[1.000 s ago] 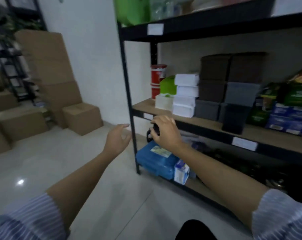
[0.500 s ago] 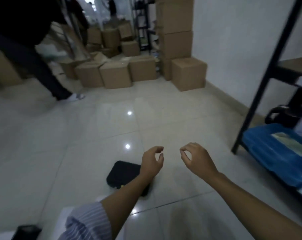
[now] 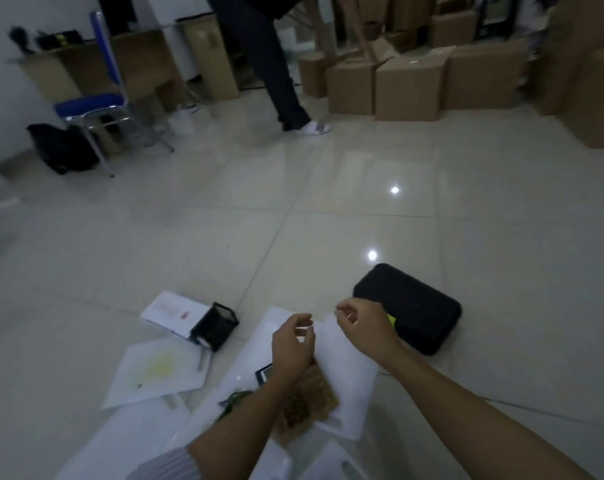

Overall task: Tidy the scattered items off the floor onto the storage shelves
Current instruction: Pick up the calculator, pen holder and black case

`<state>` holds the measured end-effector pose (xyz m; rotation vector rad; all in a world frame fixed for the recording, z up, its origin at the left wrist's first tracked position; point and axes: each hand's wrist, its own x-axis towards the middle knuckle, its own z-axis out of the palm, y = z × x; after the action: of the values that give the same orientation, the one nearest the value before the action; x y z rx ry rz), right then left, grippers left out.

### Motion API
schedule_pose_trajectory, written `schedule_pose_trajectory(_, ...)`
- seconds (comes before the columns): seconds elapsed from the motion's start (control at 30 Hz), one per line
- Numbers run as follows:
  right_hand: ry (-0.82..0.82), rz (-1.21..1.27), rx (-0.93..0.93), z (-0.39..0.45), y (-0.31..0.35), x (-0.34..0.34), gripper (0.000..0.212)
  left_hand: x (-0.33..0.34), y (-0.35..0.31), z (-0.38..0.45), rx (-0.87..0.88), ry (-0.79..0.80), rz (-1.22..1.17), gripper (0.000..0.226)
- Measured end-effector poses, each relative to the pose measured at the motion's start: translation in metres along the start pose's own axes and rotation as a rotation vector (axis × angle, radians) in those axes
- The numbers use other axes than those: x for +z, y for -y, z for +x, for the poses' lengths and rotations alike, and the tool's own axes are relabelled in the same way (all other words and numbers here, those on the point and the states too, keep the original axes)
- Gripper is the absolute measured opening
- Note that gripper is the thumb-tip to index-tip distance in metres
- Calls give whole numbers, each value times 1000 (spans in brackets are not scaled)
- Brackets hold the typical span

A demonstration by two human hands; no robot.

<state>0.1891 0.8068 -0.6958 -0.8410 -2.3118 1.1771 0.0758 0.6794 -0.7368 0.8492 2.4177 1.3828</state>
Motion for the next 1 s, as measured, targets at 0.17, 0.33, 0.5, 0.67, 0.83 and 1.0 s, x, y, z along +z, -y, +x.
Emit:
schedule_pose_trajectory(0.17,179,56,57,-21,-6,105,9,-49,80,-40,-214,-249,-11,17)
schedule_pose_trajectory(0.33,296,-47,130,-46,-39,159,14,-85,142,-90,-384,-238,69,20)
schedule_pose_trajectory(0.5,166,-158,199,-54,-47,195,14,-87,154,-109,-363,-401,68,19)
schedule_pose_trajectory(0.67,32,-192,148,-58,-57,213,8,-87,167,-63,-315,-503,53,24)
schedule_pose_trajectory(0.83,-51,-130,339,-8,-59,200,26,-80,177,21,-192,-410,229,38)
schedule_pose_trajectory(1.0,-11,-57,512,23,-69,191,37,-94,188,96,-254,-149,551,73)
